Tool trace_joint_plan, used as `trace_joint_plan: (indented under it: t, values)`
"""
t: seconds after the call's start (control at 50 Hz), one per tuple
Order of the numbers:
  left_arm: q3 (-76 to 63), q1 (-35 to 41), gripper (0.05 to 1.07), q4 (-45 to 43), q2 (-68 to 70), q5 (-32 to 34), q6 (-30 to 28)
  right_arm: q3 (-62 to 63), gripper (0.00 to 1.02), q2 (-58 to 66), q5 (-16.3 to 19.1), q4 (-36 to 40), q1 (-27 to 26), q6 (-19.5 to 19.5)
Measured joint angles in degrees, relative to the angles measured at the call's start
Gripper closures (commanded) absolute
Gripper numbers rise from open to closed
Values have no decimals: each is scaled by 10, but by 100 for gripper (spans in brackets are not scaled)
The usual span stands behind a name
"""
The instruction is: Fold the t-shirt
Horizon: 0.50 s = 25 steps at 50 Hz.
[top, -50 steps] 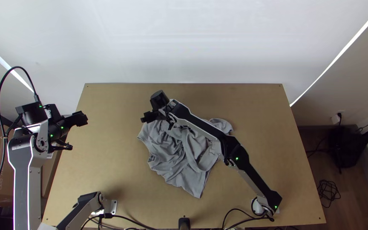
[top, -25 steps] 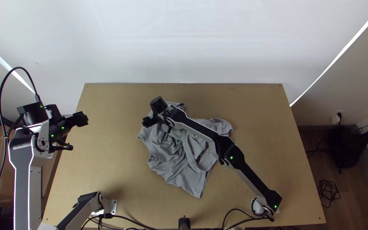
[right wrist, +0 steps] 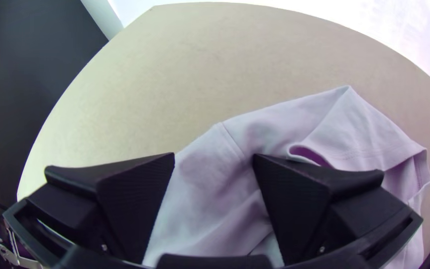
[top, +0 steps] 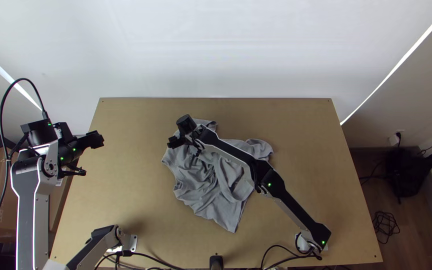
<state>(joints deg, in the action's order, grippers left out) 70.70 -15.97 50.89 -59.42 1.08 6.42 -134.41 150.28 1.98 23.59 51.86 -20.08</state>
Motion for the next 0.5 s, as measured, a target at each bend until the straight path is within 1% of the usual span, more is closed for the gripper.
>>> trace_joint_plan:
  t: [0.02,0.1,0.12,0.3,0.5]
  values:
    - [0,0,11,0,0,0,0,0,62,1,-1,-1,0,0]
    - [0,0,11,0,0,0,0,0,96,2,-3,-2,-2,2]
    - [0,0,11,0,0,0,0,0,100,2,-2,-1,-3,2]
    - [0,3,11,0,0,0,0,0,100,4,-1,-2,-10,1]
    - [0,28,11,0,0,0,0,0,100,-18,0,-2,-26,-21]
